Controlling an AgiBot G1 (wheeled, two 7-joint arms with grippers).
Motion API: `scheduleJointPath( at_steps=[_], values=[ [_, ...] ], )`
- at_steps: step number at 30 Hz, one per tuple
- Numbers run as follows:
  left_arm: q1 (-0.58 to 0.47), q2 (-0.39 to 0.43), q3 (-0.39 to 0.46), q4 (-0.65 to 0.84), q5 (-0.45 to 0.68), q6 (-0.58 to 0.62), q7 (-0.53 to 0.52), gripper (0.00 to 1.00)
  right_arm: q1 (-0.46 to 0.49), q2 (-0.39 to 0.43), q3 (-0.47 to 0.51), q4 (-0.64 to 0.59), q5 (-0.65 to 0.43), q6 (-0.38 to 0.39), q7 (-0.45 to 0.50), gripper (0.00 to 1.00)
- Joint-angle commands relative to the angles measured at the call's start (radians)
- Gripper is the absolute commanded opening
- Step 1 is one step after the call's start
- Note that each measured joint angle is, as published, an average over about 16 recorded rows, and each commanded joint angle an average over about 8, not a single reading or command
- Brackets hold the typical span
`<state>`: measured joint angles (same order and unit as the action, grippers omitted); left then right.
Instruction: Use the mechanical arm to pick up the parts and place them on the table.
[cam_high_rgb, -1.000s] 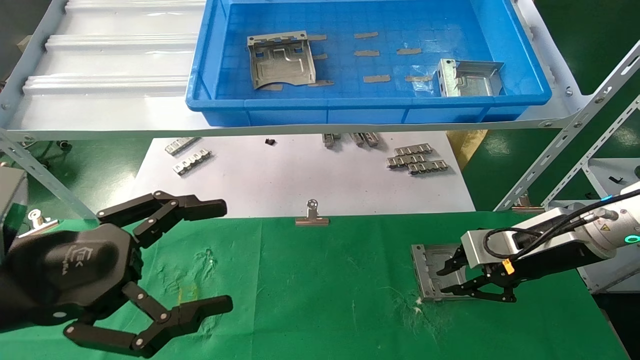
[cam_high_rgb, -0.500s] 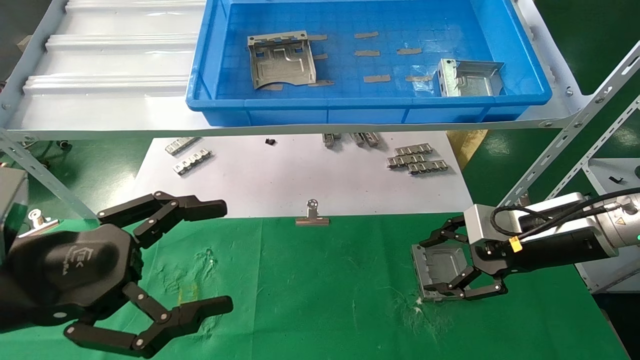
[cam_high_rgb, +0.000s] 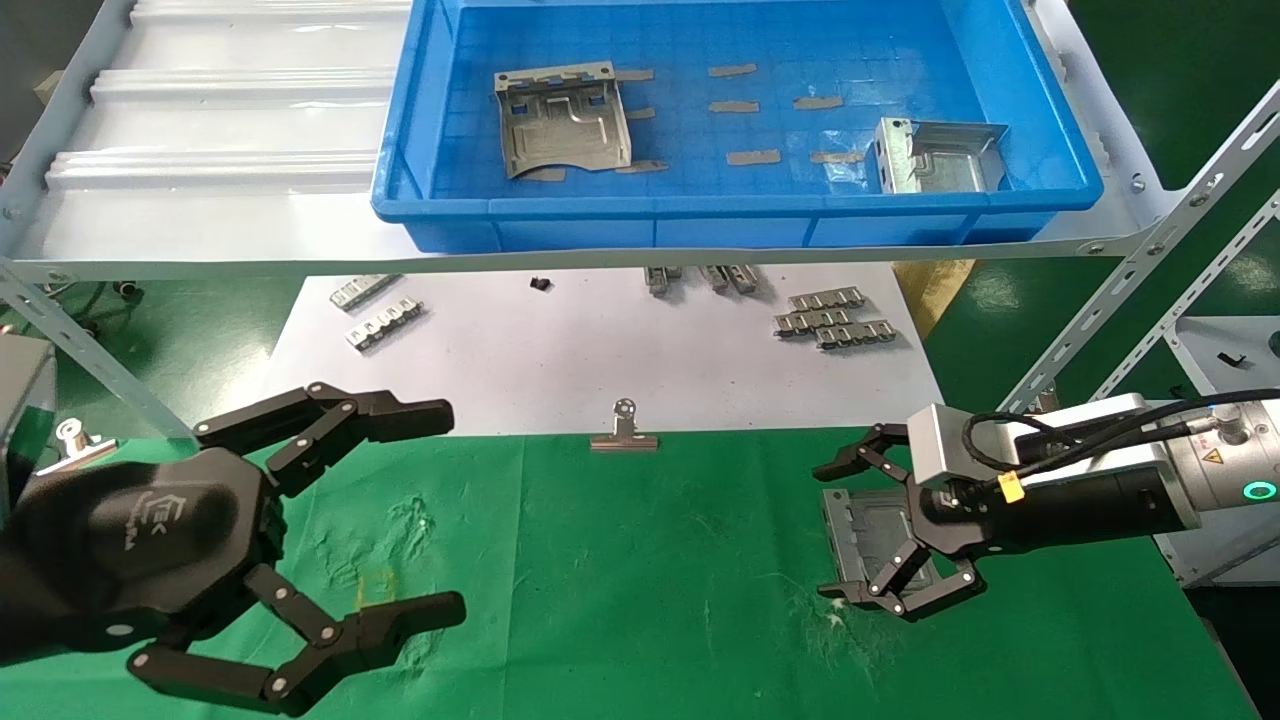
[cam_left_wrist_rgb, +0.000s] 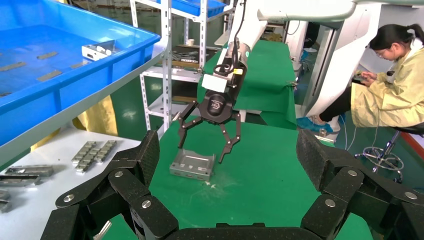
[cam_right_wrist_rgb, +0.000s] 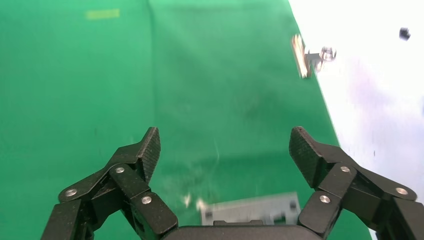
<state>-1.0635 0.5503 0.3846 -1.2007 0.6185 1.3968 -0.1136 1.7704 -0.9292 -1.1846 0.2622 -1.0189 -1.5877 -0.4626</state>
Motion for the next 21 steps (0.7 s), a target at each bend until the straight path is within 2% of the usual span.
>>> scheduleJointPath(
  at_steps=[1, 21],
  values=[
    [0.0, 0.0, 0.0, 0.0, 0.0, 0.0, 0.0, 1.0, -0.025, 0.012, 0.033, 0.037, 0.01, 0.003, 0.024, 1.0],
    [0.0, 0.0, 0.0, 0.0, 0.0, 0.0, 0.0, 1.0, -0.287, 0.131, 0.373, 0.421, 0.119, 0.038, 0.268, 1.0]
  ],
)
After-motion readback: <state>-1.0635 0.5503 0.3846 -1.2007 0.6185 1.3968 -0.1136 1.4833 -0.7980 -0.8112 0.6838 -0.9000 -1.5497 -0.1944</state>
